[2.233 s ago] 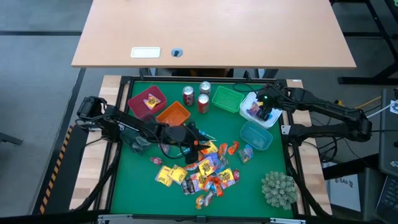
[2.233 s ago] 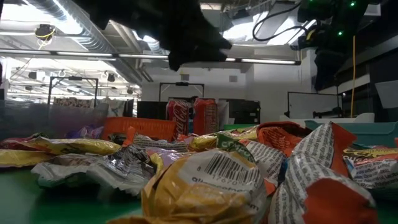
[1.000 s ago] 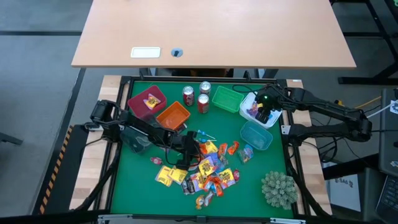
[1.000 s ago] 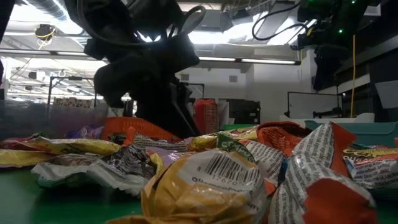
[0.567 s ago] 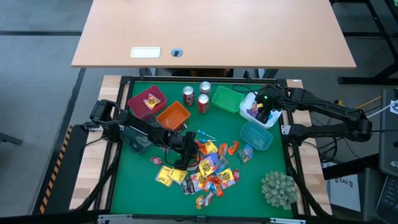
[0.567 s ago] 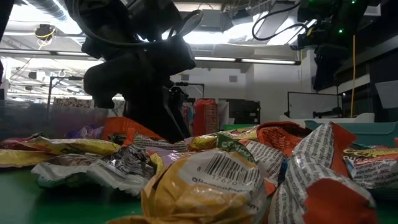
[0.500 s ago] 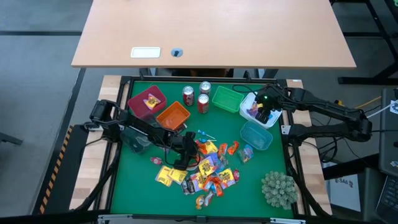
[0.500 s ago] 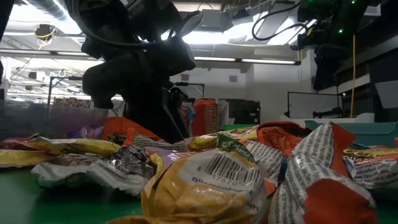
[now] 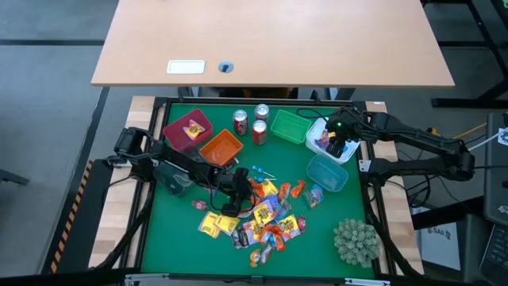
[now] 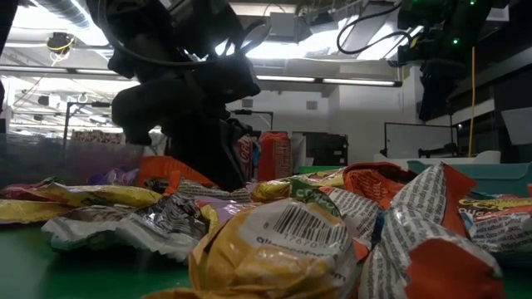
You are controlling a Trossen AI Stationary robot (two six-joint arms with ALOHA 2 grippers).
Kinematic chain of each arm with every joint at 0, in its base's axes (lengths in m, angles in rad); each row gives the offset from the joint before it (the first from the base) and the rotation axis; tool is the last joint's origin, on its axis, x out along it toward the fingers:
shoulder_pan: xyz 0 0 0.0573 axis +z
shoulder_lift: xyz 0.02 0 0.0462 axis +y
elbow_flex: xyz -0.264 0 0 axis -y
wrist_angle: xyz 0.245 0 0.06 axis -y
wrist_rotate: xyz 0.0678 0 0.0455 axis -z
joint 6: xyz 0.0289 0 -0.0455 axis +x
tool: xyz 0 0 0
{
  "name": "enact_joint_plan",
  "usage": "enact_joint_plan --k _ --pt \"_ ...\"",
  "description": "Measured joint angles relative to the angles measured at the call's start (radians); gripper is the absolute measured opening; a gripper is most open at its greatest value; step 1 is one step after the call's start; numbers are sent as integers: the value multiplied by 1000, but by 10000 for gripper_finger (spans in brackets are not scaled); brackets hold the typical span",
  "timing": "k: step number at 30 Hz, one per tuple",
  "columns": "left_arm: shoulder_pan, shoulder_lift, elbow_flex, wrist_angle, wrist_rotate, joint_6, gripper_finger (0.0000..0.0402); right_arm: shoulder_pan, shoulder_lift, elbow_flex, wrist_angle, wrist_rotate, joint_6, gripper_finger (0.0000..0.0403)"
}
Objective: Sort candy
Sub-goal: Put the orange chocolate into the orange bin
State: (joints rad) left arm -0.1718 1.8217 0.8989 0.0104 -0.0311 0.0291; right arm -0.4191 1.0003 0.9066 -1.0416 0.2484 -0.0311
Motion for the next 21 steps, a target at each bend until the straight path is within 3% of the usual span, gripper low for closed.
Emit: enact_joint_plan --k 15,21 --pt "33 -160 -3 -5 -4 -81 12 0 0 66 -5 -12 -3 188" --pt "99 -251 -2 -8 -28 -82 12 0 0 90 20 -155 -3 188"
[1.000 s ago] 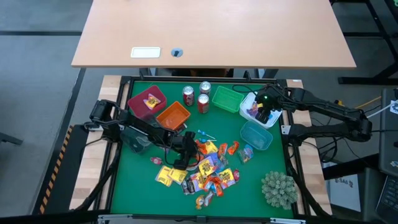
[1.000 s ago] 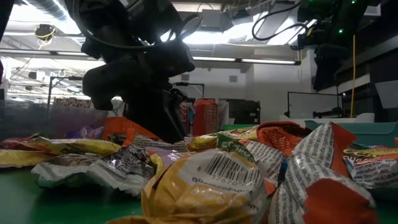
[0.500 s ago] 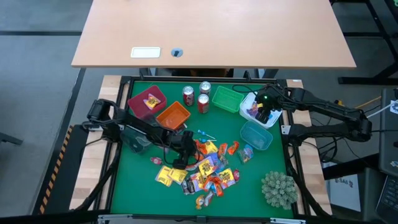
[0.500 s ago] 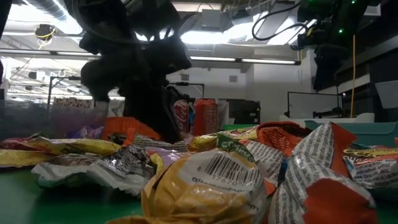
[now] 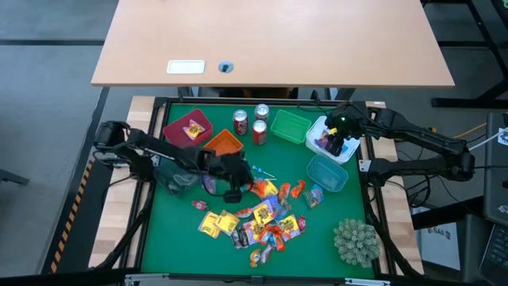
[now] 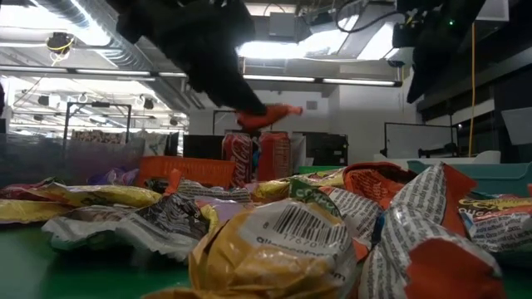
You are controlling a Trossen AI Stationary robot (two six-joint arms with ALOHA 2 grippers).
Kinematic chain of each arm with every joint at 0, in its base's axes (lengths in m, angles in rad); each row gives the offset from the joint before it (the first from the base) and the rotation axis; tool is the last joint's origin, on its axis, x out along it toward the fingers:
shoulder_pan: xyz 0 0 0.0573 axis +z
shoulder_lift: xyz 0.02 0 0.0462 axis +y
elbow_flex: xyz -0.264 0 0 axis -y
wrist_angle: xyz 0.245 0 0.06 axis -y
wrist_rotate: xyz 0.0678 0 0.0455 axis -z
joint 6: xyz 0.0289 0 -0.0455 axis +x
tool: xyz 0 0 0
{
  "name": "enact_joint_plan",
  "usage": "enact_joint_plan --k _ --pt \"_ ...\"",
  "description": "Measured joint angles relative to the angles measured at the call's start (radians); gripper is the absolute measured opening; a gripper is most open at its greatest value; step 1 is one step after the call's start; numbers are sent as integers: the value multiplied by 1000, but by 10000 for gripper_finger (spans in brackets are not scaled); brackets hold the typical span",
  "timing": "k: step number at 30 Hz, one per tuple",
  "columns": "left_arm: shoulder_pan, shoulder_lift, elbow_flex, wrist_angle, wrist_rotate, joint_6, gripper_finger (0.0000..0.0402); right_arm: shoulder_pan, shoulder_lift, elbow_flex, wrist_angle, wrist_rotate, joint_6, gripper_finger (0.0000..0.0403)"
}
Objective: Sort candy
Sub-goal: Put the orange chocolate into the orange bin
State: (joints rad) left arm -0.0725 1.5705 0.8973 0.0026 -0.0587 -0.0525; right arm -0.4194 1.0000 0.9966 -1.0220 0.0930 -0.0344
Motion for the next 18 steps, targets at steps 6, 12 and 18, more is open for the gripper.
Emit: enact_joint_plan --k 6,12,18 --pt "87 -96 1 -87 -126 1 12 0 0 0 59 -218 0 188" --pt "172 -180 1 -270 -281 2 12 1 0 0 95 -371 5 188" --pt "231 -189 1 -453 -394 2 28 1 0 0 145 -451 17 188"
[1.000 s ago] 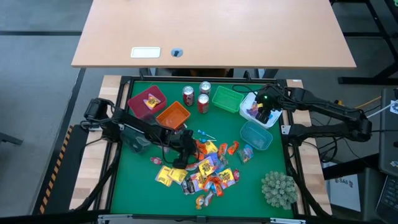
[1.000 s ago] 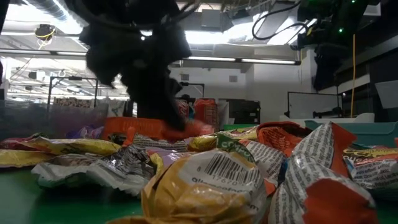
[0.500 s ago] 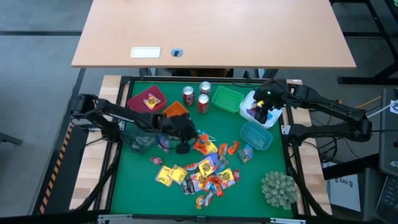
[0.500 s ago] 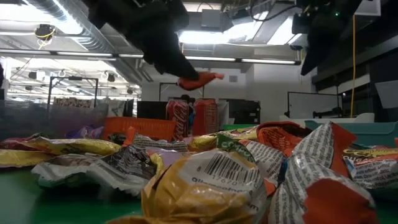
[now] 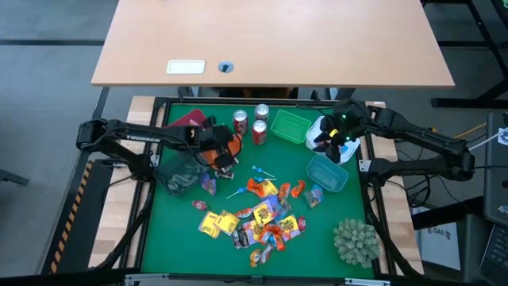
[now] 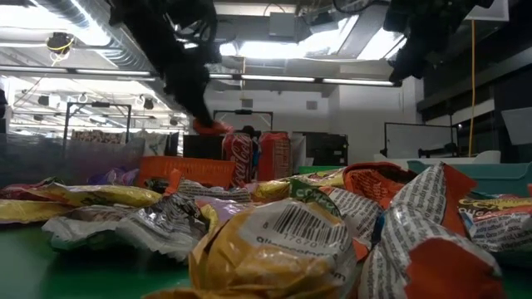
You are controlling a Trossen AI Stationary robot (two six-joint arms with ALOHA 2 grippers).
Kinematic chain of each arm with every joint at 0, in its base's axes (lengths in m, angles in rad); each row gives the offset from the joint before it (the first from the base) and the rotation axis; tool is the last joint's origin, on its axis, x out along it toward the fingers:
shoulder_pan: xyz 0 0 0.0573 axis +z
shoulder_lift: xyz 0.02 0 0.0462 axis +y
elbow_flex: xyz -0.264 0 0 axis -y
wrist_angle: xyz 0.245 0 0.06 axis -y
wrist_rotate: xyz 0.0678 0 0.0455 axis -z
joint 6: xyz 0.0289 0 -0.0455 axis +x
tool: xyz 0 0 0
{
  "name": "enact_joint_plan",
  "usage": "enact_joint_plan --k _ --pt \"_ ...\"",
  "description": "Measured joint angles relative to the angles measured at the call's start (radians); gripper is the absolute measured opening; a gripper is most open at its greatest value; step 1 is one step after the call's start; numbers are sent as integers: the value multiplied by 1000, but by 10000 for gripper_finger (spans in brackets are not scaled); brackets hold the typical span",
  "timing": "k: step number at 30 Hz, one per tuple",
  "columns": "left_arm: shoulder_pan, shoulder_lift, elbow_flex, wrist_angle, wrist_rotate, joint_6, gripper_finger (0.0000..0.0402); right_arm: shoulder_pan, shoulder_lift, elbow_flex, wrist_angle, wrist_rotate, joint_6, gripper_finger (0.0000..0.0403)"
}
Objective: Sort candy
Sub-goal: Put the orange chocolate into the orange bin, then put the orange candy into the orange bin
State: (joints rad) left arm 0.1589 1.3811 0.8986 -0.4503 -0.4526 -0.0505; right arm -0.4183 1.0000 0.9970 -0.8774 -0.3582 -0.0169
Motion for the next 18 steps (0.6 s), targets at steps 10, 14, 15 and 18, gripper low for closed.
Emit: enact_joint_plan --k 10,14,15,18 --pt "56 9 1 -89 -8 -54 69 137 7 -33 175 -19 39 188" --pt "62 9 1 -89 -7 -55 96 241 43 -44 243 0 36 188" --pt "62 9 1 -88 -7 -58 103 265 54 -44 256 13 35 188" --pt "62 9 1 -88 12 -86 119 321 98 -43 254 67 35 188"
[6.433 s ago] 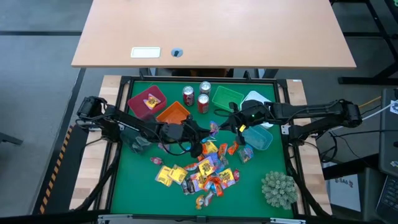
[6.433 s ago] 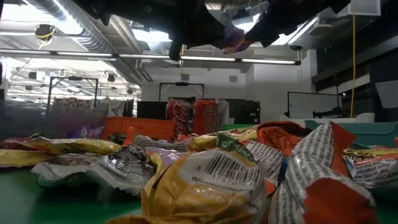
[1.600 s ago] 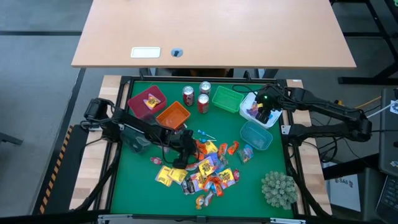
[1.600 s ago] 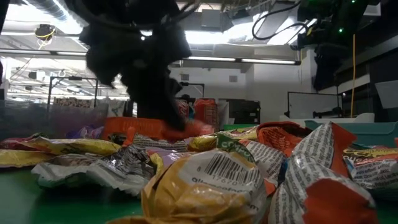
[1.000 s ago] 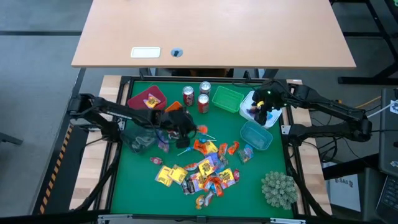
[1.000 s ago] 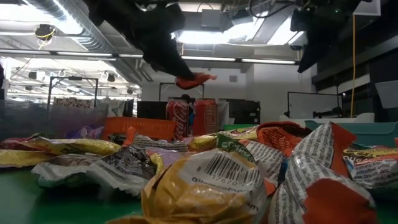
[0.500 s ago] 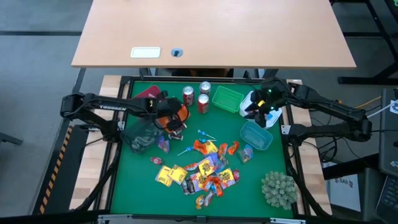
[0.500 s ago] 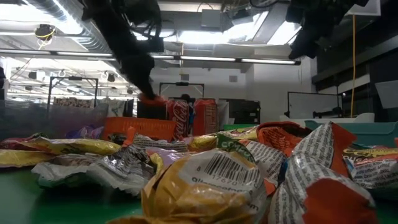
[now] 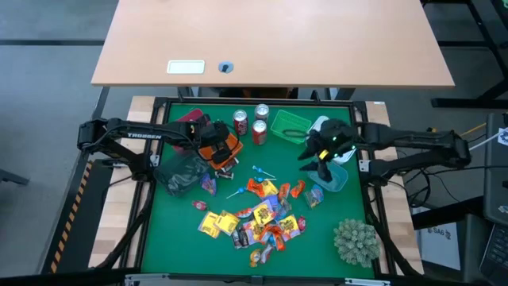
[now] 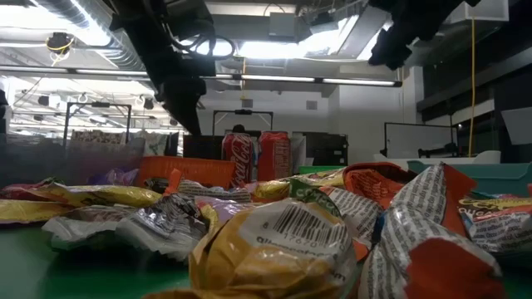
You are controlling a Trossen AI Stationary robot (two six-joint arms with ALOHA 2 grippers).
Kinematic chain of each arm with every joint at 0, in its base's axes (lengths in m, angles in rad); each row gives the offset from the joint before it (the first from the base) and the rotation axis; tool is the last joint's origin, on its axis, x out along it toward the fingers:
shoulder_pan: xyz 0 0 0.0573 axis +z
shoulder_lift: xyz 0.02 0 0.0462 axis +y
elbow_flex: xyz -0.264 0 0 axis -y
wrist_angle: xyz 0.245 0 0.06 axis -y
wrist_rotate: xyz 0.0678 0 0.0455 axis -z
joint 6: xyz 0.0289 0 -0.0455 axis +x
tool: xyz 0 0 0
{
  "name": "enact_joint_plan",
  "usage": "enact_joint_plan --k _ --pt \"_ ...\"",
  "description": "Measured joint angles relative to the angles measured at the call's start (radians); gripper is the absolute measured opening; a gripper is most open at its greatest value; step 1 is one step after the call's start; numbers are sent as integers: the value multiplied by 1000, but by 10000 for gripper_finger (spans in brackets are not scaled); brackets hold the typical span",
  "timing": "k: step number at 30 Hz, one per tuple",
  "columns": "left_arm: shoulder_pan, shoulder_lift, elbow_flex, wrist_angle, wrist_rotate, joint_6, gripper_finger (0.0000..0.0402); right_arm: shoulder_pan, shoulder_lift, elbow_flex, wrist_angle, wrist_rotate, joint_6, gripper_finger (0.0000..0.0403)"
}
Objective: Sort candy
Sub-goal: Put the orange candy into the orange bin
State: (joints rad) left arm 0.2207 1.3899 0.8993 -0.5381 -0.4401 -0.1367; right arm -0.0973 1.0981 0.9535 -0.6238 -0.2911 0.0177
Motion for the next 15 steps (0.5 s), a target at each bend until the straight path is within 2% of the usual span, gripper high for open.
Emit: enact_joint_plan --k 3,9,15 --pt "0 0 0 5 36 -19 125 43 53 0 -2 35 0 188" --pt "-1 0 0 10 112 -20 124 104 169 0 -8 37 -49 188" --pt "-1 0 0 11 124 -20 124 156 280 0 -13 38 -109 188"
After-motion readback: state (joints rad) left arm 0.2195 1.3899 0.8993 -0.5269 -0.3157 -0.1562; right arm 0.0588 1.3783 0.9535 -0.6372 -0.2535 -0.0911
